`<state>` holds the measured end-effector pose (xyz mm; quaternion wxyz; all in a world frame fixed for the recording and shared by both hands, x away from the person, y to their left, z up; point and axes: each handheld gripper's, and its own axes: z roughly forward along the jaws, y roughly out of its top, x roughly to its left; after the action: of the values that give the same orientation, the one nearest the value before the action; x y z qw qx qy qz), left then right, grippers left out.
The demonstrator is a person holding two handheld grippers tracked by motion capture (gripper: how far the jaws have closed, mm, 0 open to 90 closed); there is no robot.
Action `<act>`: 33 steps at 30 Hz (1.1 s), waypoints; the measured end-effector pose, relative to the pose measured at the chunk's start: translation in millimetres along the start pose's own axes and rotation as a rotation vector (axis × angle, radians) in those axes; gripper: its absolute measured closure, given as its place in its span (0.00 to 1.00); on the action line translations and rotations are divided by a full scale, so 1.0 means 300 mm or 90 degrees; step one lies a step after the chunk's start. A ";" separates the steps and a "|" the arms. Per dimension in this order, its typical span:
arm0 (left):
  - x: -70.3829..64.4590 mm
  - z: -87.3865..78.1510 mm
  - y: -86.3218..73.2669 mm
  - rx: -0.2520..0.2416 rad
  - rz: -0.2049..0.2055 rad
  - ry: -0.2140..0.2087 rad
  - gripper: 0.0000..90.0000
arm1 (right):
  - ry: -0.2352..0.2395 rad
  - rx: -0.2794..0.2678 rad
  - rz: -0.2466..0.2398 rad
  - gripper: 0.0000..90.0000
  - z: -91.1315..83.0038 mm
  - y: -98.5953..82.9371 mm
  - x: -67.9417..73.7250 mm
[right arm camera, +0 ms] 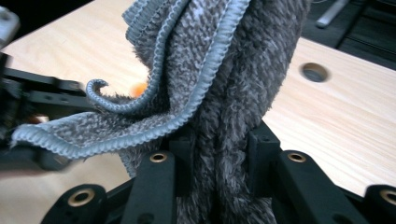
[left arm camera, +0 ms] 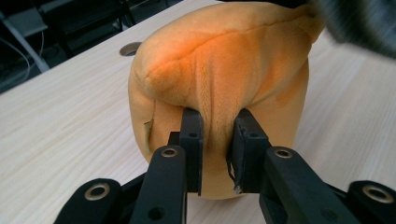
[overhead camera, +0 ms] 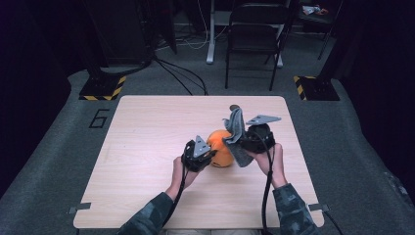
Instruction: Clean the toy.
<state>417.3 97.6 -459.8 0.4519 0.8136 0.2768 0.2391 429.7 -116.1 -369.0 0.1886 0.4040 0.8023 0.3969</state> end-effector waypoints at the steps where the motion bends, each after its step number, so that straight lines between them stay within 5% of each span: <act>1: -0.010 0.002 0.003 0.001 0.012 0.002 0.85 | 0.002 0.007 -0.010 0.76 0.013 0.000 0.014; 6: -0.020 0.032 -0.019 0.010 0.002 -0.020 0.85 | -0.051 0.072 -0.048 0.76 0.125 -0.047 0.041; 10: -0.021 0.036 -0.019 0.007 -0.003 -0.027 0.86 | -0.076 0.091 -0.060 0.77 0.127 -0.055 0.019; 20: -0.018 0.050 -0.025 -0.001 -0.021 -0.046 0.86 | -0.105 0.139 -0.001 0.77 0.127 -0.105 -0.098; 24: -0.006 0.049 -0.030 -0.008 -0.038 -0.051 0.86 | -0.084 0.118 0.025 0.77 0.112 -0.102 -0.120; 29: -0.006 0.050 -0.031 -0.018 -0.045 -0.064 0.85 | -0.040 0.054 0.013 0.77 0.075 -0.040 -0.031; 33: -0.010 0.049 -0.032 -0.019 -0.034 -0.058 0.85 | -0.031 0.053 -0.028 0.76 0.109 -0.025 0.051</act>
<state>422.2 90.8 -475.7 0.4824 0.8092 0.2741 0.1933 437.2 -90.7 -394.7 0.1999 0.4030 0.8221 0.3490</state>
